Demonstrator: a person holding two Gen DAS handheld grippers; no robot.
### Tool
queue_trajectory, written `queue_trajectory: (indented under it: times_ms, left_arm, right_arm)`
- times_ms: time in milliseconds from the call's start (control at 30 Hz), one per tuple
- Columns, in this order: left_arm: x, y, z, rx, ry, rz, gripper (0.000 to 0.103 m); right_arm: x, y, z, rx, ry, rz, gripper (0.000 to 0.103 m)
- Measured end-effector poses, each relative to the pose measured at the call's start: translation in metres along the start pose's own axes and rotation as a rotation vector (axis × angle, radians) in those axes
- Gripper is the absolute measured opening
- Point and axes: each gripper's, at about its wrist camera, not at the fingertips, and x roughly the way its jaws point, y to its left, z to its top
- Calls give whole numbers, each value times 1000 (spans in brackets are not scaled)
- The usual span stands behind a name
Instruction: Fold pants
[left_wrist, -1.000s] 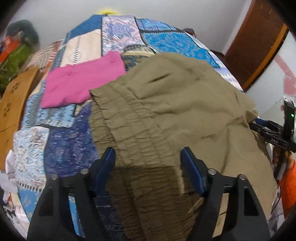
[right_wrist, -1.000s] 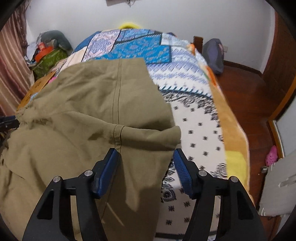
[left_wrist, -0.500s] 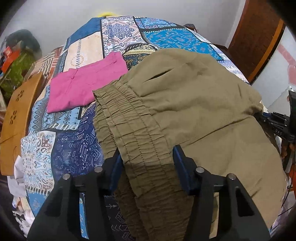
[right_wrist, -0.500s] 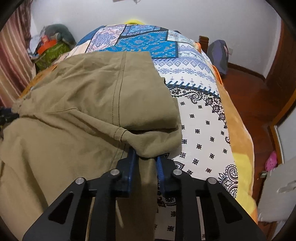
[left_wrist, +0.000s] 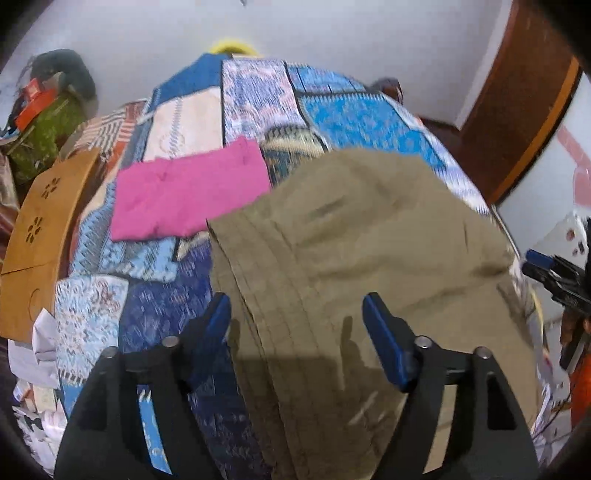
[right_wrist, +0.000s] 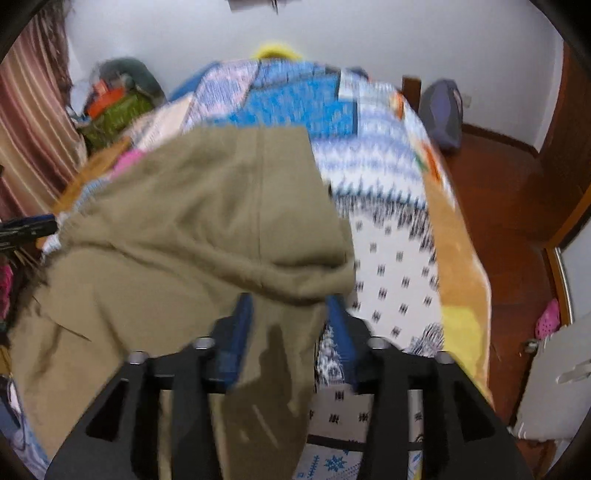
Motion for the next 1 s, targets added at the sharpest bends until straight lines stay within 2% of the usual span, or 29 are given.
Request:
queue_trajectory:
  times_ms: [67, 167, 367, 400, 433, 467, 500, 533, 567, 600, 733, 833, 933, 1000]
  left_arm:
    - [7, 1, 9, -9, 4, 2, 77]
    - [30, 3, 18, -34, 52, -3, 77]
    - [66, 6, 14, -81, 143, 15, 77]
    - [68, 6, 14, -79, 141, 15, 77]
    - [68, 6, 13, -72, 135, 19, 77]
    - [67, 5, 13, -66, 129, 22, 77]
    - [66, 4, 13, -57, 117, 30, 75]
    - [66, 5, 13, -49, 108, 44, 71]
    - [65, 4, 12, -36, 97, 67, 64]
    - [64, 3, 12, -15, 83, 104, 60]
    - [62, -1, 16, 29, 39, 174, 60]
    - [57, -3, 15, 69, 2, 229, 60]
    - [65, 10, 12, 34, 38, 205, 60]
    - [71, 16, 10, 11, 56, 182, 65]
  right_arm:
    - [-3, -1, 11, -7, -49, -2, 57]
    - [12, -6, 26, 10, -53, -13, 57]
    - [62, -15, 32, 52, 43, 19, 56]
    - [70, -16, 31, 55, 60, 34, 54]
    - [77, -16, 31, 57, 77, 56, 44]
    - [81, -14, 29, 53, 90, 54, 39]
    - [83, -12, 29, 37, 92, 49, 38]
    - [83, -9, 30, 9, 82, 49, 28]
    - [83, -5, 32, -17, 78, 43, 16]
    - [83, -2, 32, -34, 77, 34, 15]
    - [81, 16, 29, -165, 46, -72, 12]
    - [80, 17, 28, -218, 38, -127, 11]
    - [84, 11, 27, -213, 45, -143, 11]
    - [87, 8, 27, -192, 52, -143, 11]
